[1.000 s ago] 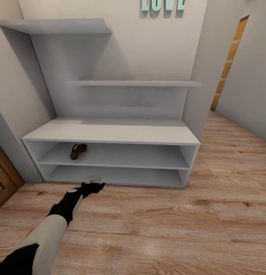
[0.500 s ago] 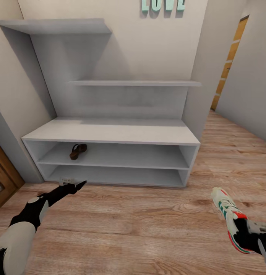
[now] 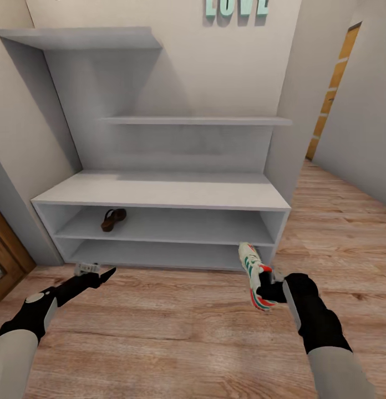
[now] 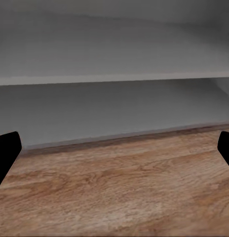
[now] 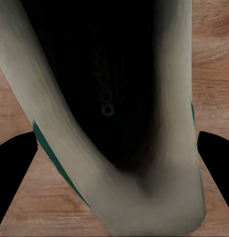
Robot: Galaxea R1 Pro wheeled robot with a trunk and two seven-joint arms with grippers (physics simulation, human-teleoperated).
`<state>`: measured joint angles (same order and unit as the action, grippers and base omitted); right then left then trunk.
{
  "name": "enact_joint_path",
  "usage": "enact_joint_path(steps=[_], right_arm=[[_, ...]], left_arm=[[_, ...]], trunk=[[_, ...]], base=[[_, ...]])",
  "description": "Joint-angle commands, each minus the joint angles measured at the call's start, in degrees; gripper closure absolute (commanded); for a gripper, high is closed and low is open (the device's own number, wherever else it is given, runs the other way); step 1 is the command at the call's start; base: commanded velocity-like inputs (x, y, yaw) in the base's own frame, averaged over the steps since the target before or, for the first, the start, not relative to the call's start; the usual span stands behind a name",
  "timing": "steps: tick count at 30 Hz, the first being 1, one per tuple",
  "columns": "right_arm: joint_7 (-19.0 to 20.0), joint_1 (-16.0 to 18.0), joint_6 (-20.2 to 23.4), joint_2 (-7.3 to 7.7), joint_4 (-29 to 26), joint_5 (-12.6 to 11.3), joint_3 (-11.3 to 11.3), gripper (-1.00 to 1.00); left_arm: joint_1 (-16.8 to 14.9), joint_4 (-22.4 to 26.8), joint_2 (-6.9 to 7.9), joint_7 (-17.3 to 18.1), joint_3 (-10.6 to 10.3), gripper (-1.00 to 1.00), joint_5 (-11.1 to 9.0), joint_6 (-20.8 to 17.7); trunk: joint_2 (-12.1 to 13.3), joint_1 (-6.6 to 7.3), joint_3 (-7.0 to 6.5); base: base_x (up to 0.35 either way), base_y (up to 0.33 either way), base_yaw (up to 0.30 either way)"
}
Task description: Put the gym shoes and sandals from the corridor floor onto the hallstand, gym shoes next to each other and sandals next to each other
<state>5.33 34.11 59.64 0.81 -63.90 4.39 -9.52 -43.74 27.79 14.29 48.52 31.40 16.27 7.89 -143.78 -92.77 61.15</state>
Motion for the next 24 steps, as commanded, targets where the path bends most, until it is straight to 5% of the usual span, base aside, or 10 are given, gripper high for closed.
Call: enact_joint_path(steps=[1, 17, 24], right_arm=[[0.5, 2.5, 0.2, -0.05, 2.1, 0.9, -0.1, 1.00], [0.5, 5.1, 0.2, -0.02, 5.5, 1.3, -0.2, 1.00], [0.3, 6.9, 0.2, -0.10, 12.7, 1.1, -0.1, 1.00]], left_arm=[[0.0, 0.0, -0.04, 0.3, 0.4, -1.00, 0.6, 0.5], [0.1, 0.0, -0.05, 0.3, 0.4, -1.00, 0.7, 0.6], [0.1, 0.0, -0.05, 0.3, 0.4, -1.00, 0.8, 0.6]], trunk=[[0.0, 0.01, 0.06], [0.0, 0.01, 0.06], [0.0, 0.01, 0.06]], base=[[0.000, 0.000, 0.000], [0.000, 0.000, 0.000], [0.000, 0.000, 0.000]])
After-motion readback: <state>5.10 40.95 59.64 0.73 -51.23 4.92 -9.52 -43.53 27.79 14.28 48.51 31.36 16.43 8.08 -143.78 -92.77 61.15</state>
